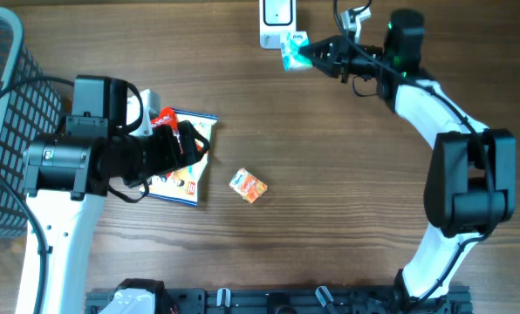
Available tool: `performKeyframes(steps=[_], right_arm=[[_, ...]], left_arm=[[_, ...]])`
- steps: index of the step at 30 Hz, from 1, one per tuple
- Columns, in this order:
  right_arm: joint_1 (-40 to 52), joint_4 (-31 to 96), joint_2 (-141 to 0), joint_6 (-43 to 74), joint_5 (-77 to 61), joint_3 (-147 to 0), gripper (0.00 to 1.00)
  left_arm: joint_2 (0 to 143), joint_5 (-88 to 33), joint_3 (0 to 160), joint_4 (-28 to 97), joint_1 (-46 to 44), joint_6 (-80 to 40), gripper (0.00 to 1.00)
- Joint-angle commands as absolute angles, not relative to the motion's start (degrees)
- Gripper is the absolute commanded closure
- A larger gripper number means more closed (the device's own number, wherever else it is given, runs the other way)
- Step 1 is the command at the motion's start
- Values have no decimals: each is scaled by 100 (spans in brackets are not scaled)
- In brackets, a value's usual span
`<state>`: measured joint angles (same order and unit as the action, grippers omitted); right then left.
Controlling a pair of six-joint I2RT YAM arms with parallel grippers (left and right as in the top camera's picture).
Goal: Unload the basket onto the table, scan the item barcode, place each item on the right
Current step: 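Carry the teal pack to the right table edge and drop it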
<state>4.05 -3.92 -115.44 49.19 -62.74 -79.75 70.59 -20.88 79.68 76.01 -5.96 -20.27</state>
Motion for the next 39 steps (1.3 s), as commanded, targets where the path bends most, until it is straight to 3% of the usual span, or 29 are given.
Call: performKeyframes(steps=[1,4,8,12,17,21,31,35,39], right_arm=[[655,1909,-11592,1914,-3002,-9115,96],[1245,2971,-11592,928,-252,-9824,96],[2141,2314,-11625,-119,1662,-9854,95],[2681,786,-11942,-1586,2399,-9854,95],[2794,-1455,-12757,-3277,3166,-9854,96],[2792,-2536,-13292,-4158,3474,-9856,96],[2766,-2912,-13653,-3900,3769,-9856,96],[2556,-2950,-13653,-3879,4639,-9856,96],[1743,-2926,-13653,-3686,6215,-9856,96]], left_arm=[[7057,-2093,7933,7588,-622,-1997,0],[7057,-2095,7933,7588,-622,-1997,0],[7057,-2095,7933,7588,-622,-1997,0],[7057,-2095,7933,7588,-622,-1997,0],[7057,-2093,7933,7588,-622,-1997,0],[7057,-2095,7933,7588,-622,-1997,0],[7057,-2093,7933,7588,-622,-1997,0],[7057,-2093,7933,7588,-622,-1997,0],[7057,-2095,7933,7588,-622,-1997,0]])
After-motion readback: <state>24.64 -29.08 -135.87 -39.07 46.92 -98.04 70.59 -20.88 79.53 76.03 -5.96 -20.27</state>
